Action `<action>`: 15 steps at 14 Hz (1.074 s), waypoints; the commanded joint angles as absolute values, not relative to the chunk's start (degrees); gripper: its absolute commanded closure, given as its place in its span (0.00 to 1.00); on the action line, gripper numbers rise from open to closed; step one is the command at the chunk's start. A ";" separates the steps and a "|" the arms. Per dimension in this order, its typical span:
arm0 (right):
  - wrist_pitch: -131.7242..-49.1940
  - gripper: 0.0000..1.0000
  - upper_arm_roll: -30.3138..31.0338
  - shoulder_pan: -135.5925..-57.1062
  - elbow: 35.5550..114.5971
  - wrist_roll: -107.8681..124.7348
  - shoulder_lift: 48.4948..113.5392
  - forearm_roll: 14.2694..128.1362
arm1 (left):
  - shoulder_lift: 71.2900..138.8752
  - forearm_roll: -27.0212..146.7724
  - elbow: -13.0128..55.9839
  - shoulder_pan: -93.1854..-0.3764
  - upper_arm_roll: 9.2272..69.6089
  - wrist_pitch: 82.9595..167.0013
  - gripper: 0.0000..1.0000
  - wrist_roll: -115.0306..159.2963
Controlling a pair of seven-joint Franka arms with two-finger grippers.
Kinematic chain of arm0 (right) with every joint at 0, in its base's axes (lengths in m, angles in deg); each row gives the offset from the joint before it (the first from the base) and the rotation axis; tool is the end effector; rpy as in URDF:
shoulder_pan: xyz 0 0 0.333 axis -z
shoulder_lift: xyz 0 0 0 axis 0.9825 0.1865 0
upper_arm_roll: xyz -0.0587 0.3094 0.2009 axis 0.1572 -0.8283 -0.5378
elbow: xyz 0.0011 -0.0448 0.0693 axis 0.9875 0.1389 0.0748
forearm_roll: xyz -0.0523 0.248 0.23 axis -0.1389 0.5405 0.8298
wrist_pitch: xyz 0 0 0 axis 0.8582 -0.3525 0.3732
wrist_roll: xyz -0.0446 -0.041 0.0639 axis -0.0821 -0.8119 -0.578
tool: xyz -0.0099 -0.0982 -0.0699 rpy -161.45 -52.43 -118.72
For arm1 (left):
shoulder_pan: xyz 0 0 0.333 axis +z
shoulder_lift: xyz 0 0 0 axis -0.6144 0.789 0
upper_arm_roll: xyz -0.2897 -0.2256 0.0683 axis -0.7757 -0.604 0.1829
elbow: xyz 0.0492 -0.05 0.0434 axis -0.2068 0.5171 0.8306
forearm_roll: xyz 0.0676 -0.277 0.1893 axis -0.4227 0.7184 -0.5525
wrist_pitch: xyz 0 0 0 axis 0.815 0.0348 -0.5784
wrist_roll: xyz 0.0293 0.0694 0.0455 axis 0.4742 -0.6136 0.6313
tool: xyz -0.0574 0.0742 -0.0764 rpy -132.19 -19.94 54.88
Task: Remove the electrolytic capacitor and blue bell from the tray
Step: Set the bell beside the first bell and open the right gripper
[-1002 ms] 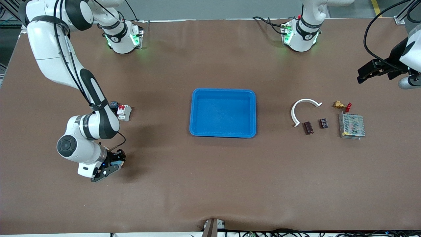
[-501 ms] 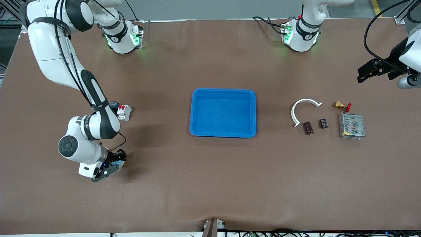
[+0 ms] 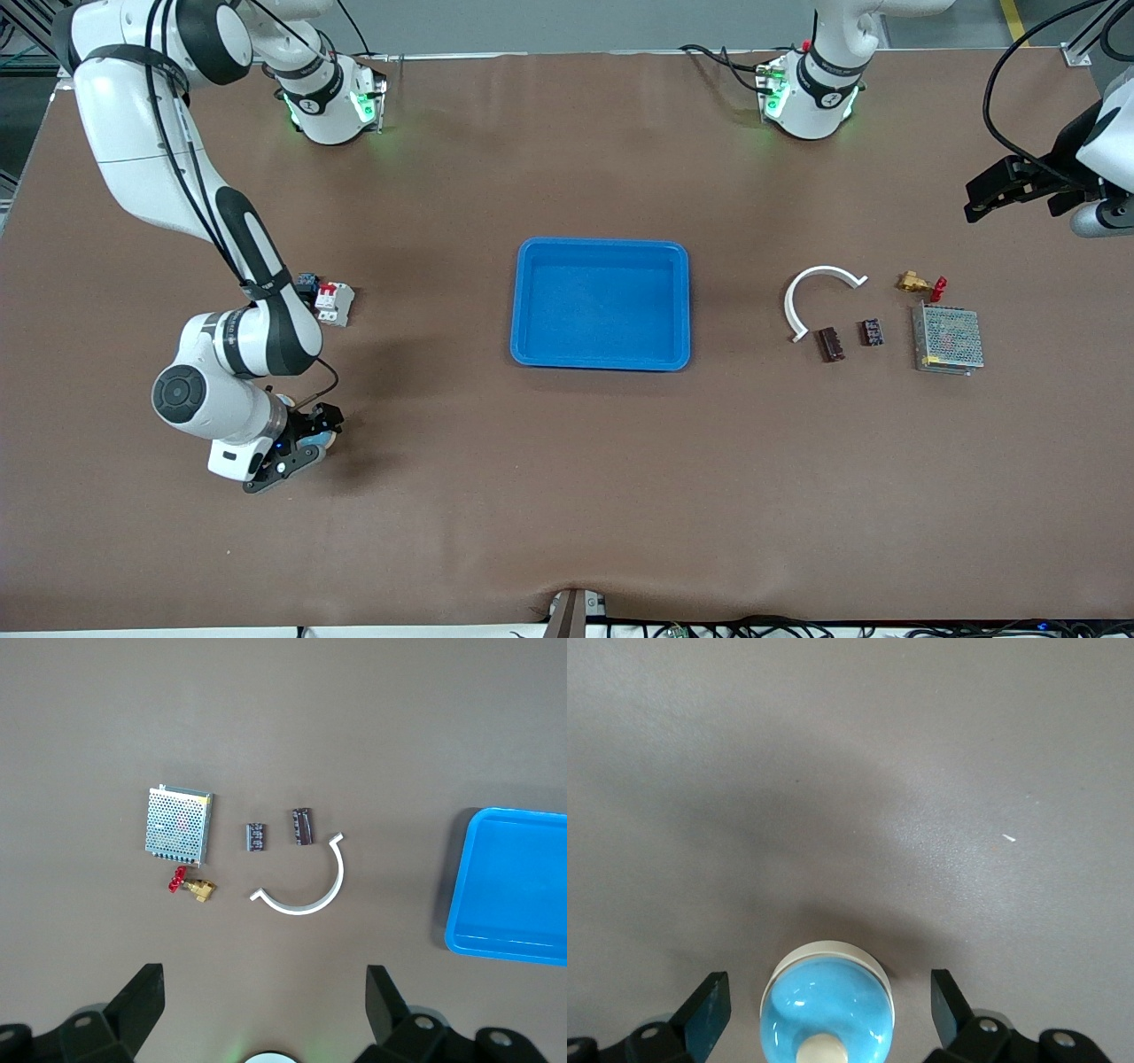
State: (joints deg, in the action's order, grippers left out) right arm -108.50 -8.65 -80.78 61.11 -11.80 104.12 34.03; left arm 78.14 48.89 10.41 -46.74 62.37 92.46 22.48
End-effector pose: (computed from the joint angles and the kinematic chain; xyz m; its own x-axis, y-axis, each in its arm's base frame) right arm 0.7221 0.0538 0.2542 0.8708 0.4891 0.0497 0.4906 -0.8711 -0.0230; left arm 0.4827 -0.0296 0.6822 0.9978 0.0501 -0.0440 0.0484 -0.9981 -0.0382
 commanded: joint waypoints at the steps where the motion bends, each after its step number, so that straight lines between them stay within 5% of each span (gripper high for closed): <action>1: -99.86 0.00 -9.31 -80.13 57.90 -11.85 102.03 35.06 | 77.26 50.00 10.28 -46.61 62.58 91.58 0.00 22.27; 7: -75.68 0.00 -9.04 -78.90 53.22 -4.57 91.06 34.88 | 76.74 50.00 10.54 -46.70 61.61 91.05 0.00 22.89; 15: -57.20 0.00 -8.87 -76.18 55.84 1.95 70.94 34.01 | 79.98 49.21 5.63 -46.70 61.79 91.05 0.00 21.92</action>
State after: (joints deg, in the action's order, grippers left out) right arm -58.92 -8.20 -77.80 51.58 0.84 77.39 34.02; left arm 78.22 48.89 9.31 -46.85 61.94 92.04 22.49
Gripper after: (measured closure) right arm 0.000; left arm 0.000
